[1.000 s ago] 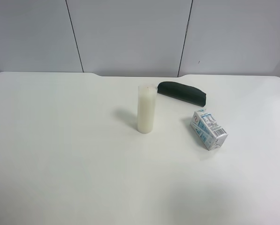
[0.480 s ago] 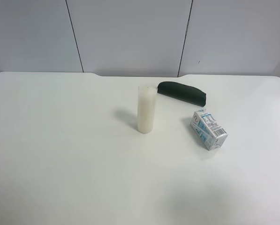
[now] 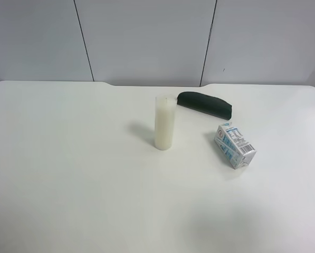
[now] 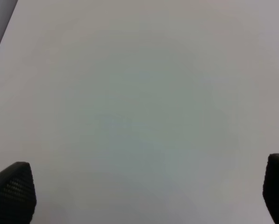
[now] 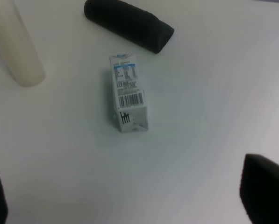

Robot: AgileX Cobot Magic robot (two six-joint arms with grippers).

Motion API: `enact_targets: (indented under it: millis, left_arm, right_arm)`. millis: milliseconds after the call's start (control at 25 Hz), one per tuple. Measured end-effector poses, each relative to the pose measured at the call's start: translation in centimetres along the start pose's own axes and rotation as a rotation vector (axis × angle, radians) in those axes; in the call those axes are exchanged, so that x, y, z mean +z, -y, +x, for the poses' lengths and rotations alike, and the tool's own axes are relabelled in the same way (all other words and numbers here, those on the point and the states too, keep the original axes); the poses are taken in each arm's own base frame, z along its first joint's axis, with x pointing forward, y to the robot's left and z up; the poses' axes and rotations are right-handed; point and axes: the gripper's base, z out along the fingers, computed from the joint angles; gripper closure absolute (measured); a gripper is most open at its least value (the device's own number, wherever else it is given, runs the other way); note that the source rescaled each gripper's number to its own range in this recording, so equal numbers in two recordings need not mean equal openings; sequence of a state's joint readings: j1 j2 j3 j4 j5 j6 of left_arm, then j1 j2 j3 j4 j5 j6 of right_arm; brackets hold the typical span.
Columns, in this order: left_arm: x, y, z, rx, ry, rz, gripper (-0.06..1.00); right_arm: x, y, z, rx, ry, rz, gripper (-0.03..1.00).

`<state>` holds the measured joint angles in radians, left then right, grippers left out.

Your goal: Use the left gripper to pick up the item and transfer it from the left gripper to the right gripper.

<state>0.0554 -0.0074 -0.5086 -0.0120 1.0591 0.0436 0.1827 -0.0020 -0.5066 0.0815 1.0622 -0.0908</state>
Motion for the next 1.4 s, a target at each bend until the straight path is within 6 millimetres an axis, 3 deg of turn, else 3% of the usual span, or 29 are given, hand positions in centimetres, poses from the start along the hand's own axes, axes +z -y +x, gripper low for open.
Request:
enact_targets:
  millis: [320,1400]
  left_arm:
    - [0.0,0.0,0.0,0.0,0.0,0.0,-0.05]
    - [0.0,0.0,0.0,0.0,0.0,0.0,-0.05]
  right_arm:
    - [0.11,-0.08,-0.05,0.072,-0.002,0.143,-0.03]
    - [0.14,-0.08,-0.04,0.075,-0.003,0.15,-0.03]
